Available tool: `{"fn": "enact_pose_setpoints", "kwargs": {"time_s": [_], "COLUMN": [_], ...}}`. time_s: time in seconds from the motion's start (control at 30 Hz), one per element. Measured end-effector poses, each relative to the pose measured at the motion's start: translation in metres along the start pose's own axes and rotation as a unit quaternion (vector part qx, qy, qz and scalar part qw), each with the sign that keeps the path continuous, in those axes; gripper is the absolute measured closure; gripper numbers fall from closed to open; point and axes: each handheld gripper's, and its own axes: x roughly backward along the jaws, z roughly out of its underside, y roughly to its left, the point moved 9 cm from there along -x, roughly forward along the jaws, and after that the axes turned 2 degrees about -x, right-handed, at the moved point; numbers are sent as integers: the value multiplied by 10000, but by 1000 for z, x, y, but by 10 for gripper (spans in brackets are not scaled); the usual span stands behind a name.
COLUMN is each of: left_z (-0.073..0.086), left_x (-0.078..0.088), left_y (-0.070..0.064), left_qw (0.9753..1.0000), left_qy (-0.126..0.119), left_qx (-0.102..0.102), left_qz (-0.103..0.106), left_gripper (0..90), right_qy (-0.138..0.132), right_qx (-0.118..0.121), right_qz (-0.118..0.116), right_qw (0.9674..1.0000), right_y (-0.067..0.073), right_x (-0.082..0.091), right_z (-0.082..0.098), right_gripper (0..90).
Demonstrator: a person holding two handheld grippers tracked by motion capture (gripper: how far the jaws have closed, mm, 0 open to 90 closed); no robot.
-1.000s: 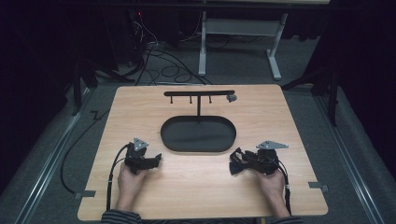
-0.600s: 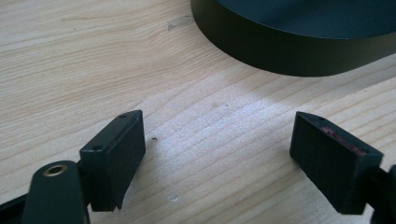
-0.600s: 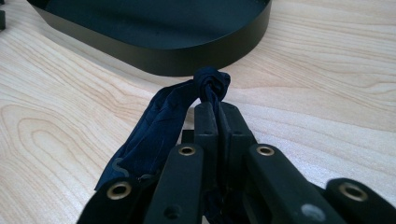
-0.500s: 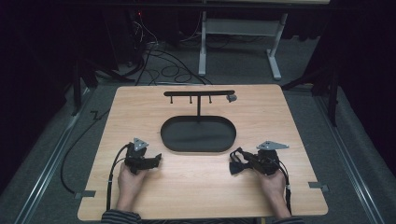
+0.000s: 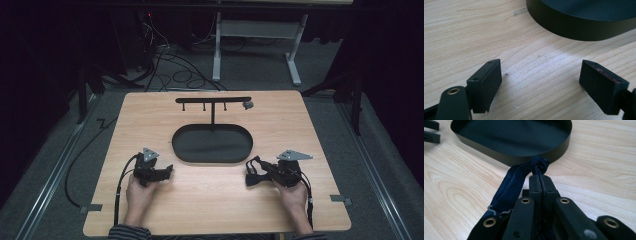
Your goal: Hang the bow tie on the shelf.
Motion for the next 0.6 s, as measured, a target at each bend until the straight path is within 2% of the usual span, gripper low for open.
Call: {"fn": "enact_pose_setpoints", "kwargs": {"time_s": [0.23,0.6], "left_z": [0,0], "left_x": [0,0], "left_y": [0,0], "left_qw": [10000,10000], "left_qy": [0,0], "left_qx": [1,0], "left_qz": [0,0], "left_gripper": [186,186], "right_qy": [-108,-257], "right_qx": [-23,108], "right_qz": [-6,15], "right_qw": [9999,9996], "right_y": [-1,3], "right_x": [6,13], "right_z": [-3,-13], "right_gripper": [900,900]}}
